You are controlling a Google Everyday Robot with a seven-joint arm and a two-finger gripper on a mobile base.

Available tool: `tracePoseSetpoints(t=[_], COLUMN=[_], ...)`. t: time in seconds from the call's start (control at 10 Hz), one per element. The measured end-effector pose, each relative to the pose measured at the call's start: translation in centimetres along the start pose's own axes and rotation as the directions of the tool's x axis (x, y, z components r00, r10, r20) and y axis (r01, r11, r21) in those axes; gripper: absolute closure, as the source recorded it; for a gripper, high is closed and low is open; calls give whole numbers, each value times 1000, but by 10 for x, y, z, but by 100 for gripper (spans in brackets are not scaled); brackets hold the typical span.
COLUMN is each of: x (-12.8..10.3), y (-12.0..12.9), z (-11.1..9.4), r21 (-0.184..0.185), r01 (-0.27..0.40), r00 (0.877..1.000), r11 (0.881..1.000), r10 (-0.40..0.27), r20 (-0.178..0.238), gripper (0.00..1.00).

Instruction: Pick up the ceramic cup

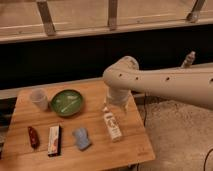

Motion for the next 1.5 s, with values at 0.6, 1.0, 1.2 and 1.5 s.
tracePoseSetpoints(t=[0.6,1.0,1.2,1.5], x=[-9,-25,-28,-28], y=[7,86,142,162], z=[-3,-19,-29,-34], r21=[14,7,-15,-31], r01=[38,203,306,342], r00=[999,979,951,939], r11=[999,979,952,939], r10=[-38,-203,-305,-340], r20=[1,16,41,54], gripper=[35,35,35,35])
